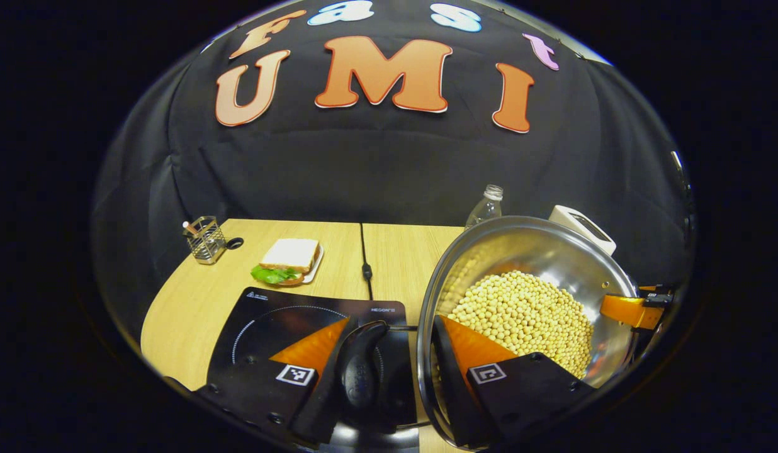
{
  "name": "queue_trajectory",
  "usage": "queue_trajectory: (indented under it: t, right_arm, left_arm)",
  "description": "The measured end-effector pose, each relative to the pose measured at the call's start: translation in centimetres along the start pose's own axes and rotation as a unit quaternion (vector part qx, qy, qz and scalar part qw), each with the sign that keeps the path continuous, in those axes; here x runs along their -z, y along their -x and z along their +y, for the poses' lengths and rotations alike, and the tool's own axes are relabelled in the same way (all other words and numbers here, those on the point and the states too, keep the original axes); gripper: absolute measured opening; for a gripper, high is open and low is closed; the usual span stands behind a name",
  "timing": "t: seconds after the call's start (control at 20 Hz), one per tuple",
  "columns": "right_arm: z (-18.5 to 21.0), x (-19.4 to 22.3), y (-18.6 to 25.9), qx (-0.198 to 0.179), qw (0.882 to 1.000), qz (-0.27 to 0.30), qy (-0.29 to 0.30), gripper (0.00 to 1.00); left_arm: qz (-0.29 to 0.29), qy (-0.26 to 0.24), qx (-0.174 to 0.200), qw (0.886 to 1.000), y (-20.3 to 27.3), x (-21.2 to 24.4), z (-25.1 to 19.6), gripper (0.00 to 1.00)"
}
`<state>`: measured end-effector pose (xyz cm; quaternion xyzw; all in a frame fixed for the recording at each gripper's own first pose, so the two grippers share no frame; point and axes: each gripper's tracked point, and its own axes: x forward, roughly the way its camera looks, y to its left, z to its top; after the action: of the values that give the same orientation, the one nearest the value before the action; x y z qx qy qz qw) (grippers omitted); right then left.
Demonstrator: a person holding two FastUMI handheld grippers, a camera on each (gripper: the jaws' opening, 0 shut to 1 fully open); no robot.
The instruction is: First push the handle of the pot to place it horizontally, then grasp the pot with both hands and set it on the induction cooktop.
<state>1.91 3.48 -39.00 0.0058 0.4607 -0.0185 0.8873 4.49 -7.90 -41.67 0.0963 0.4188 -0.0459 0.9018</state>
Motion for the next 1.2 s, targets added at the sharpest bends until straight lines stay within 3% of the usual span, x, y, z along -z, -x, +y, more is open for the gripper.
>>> queue_trajectory:
  t: [0.6,1.15,1.2]
  right_arm:
    - [10.2,-2.3,2.4,-0.036,0.998,-0.026,0.044,0.63]
    - [17.7,-2.2,1.9,-0.07,0.995,-0.026,0.069,0.63]
    - [18.0,-2.1,1.8,-0.07,0.995,-0.026,0.071,0.64]
  left_arm:
    - [-0.019,0.023,-0.033,0.999,5.3,-1.6,9.6,0.72]
    - [-0.02,0.035,-0.069,0.997,6.2,-1.3,17.6,0.74]
    - [-0.021,0.037,-0.071,0.997,6.1,-1.2,18.0,0.71]
